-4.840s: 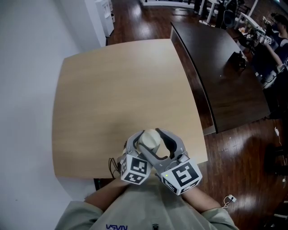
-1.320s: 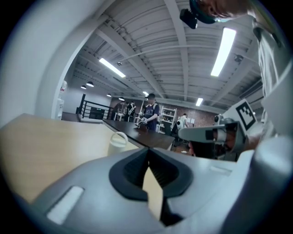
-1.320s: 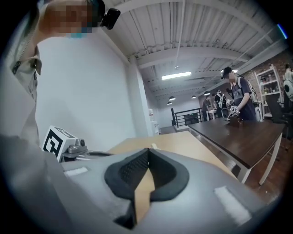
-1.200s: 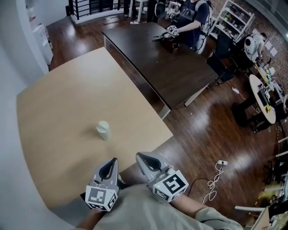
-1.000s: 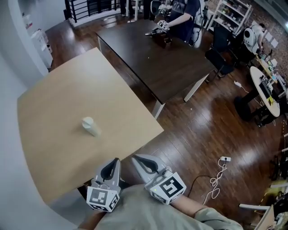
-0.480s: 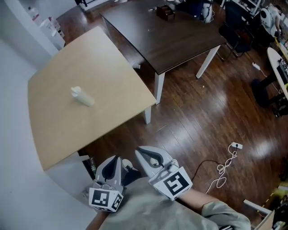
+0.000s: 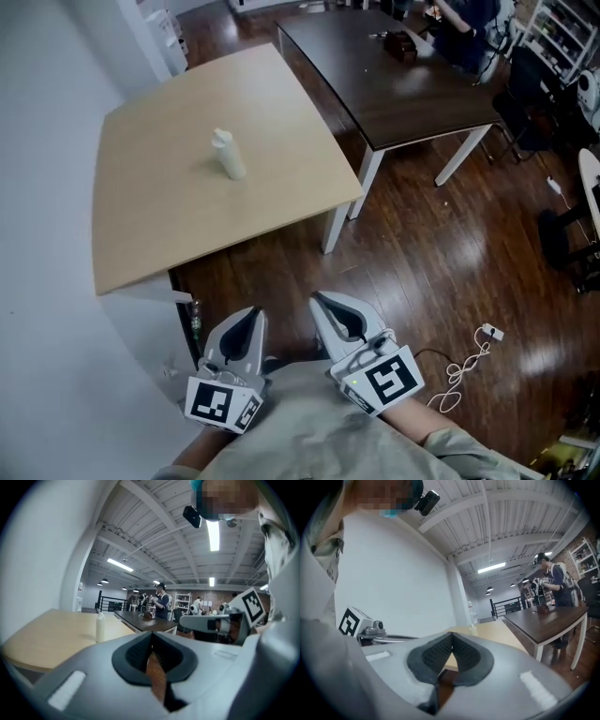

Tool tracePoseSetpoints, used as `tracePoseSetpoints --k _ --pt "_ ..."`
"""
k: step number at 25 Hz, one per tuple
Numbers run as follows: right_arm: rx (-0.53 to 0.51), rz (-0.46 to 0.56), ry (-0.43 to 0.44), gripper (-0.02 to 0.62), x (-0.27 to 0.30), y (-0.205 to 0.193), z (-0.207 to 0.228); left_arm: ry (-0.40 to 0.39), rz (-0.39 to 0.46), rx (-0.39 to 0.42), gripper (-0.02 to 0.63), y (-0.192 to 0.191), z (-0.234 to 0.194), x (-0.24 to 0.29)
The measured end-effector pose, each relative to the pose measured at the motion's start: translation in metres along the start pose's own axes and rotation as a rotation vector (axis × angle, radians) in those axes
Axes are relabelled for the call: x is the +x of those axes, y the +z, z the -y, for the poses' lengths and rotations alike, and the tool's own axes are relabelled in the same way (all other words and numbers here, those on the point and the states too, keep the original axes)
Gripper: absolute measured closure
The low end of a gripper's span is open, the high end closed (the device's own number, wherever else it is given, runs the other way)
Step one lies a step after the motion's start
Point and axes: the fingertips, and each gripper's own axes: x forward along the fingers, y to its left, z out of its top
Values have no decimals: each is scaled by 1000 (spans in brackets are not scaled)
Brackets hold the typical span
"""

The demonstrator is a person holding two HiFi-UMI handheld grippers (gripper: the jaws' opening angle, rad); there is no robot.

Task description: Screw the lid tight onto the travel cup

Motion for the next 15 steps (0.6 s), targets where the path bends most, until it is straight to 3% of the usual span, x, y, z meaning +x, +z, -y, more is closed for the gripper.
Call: tracePoseSetpoints --k 7,15 --pt "20 20 -120 595 -27 3 -59 -88 27 31 604 4 6 -67" --pt "42 -49 -139 595 -51 -26 -104 -70 16 0 604 -19 8 -106"
